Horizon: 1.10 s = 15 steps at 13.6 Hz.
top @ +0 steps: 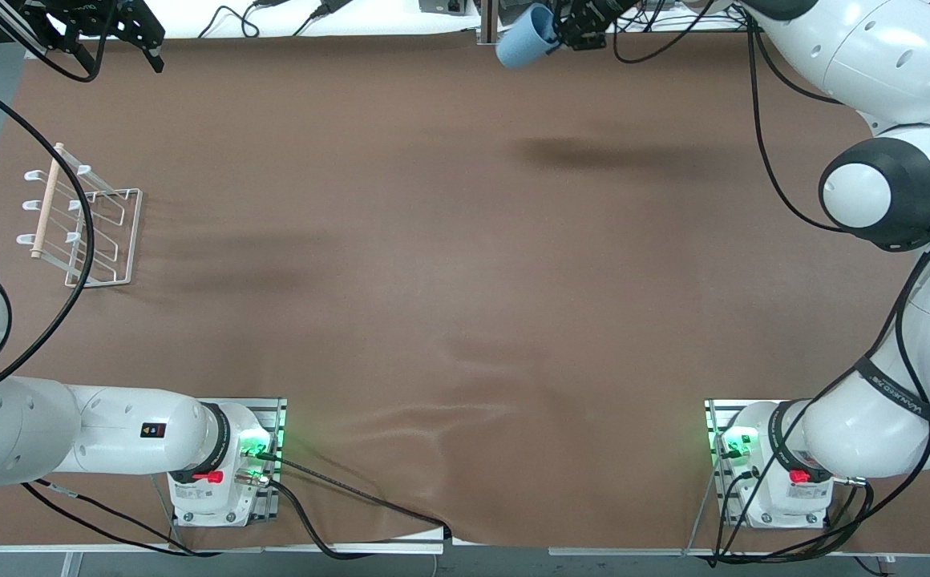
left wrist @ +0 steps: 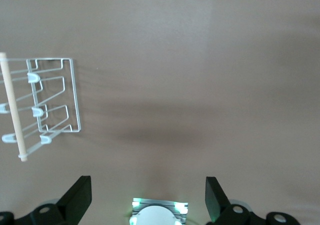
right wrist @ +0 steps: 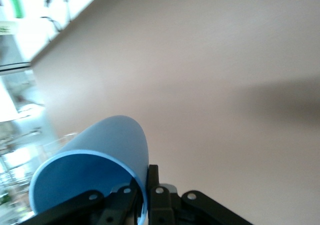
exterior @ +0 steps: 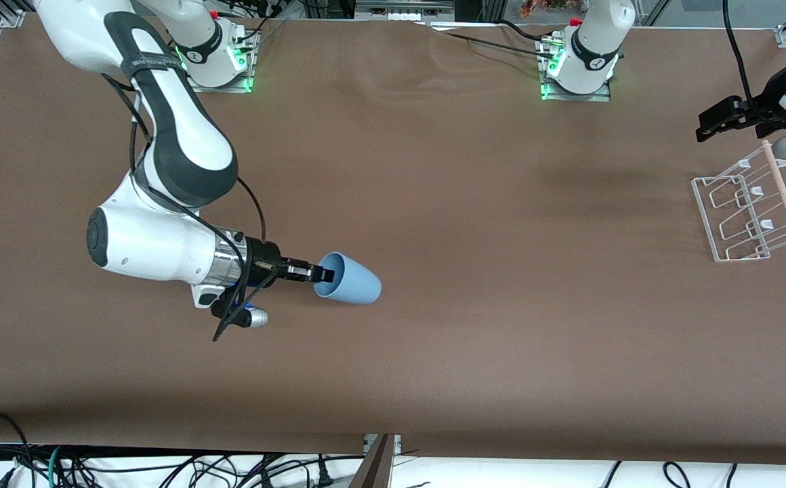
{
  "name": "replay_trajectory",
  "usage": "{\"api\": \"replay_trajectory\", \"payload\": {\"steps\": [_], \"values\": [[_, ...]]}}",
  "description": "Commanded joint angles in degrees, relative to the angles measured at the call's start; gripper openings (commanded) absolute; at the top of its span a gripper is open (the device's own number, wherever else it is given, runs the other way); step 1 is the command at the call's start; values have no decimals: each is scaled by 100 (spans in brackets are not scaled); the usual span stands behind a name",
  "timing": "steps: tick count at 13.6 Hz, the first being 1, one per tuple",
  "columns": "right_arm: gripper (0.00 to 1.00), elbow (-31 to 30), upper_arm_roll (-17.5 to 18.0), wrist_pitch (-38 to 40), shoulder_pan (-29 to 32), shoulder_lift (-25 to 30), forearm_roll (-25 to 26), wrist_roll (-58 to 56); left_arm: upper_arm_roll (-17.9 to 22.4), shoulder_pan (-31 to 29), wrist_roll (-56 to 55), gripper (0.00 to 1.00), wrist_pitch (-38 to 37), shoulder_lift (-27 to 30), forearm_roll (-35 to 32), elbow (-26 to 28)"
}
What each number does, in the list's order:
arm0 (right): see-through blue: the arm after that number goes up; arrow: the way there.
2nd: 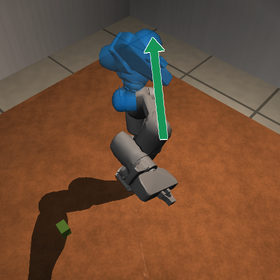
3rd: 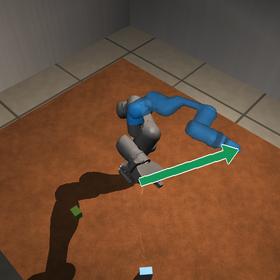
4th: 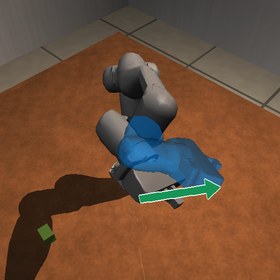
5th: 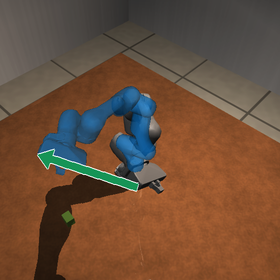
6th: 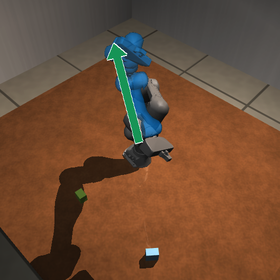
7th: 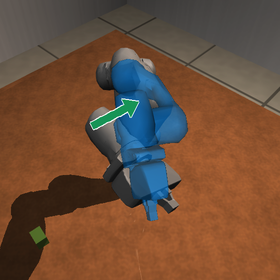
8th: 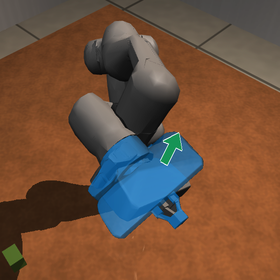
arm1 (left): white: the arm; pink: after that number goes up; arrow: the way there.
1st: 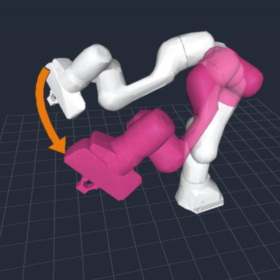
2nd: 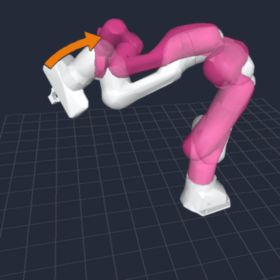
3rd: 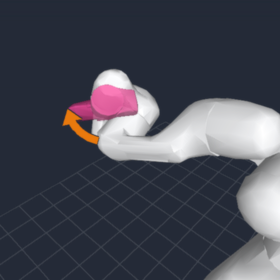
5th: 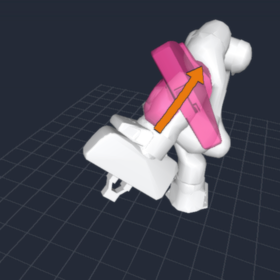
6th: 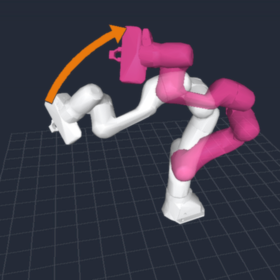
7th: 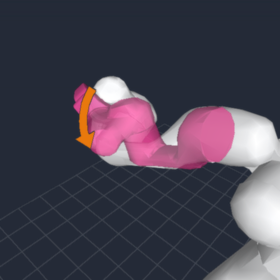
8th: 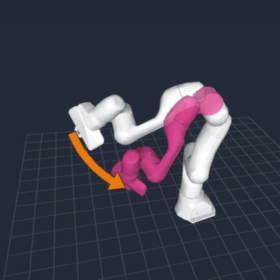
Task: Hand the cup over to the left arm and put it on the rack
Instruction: 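Lift the cup and tilt it sideways with the right gripper, then hold the cup with the right gripper while the left gripper approaches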
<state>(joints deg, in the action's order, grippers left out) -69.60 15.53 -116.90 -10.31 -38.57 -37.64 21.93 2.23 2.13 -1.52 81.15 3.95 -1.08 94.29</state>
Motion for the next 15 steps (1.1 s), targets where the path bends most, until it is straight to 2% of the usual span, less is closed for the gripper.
{"api": "replay_trajectory", "payload": {"steps": [1, 3, 7, 11, 13, 15], "values": [[0, 131, 134, -148, -49, -19, -375, 83, -3, 6, 941, 100, 260, 45, -24, 71], [0, 131, 213, -184, -129, -10, -375, 66, -100, 50, 1424, 100, 471, -16, 282, 98], [0, 131, 459, -184, -129, -1, -498, 268, -582, 138, 2875, 100, 1576, -209, 722, 467], [0, 131, 556, -184, -129, -10, -700, 250, -1574, 279, 2921, 100, 3254, -386, 855, 1054], [0, 131, 626, -184, -129, -10, -709, 259, -2058, 305, 2912, 100, 3897, -543, 820, 1152], [0, 131, 635, -184, -138, -10, -709, 259, -2436, 323, 2903, 100, 4459, -728, 427, 1153]]}}
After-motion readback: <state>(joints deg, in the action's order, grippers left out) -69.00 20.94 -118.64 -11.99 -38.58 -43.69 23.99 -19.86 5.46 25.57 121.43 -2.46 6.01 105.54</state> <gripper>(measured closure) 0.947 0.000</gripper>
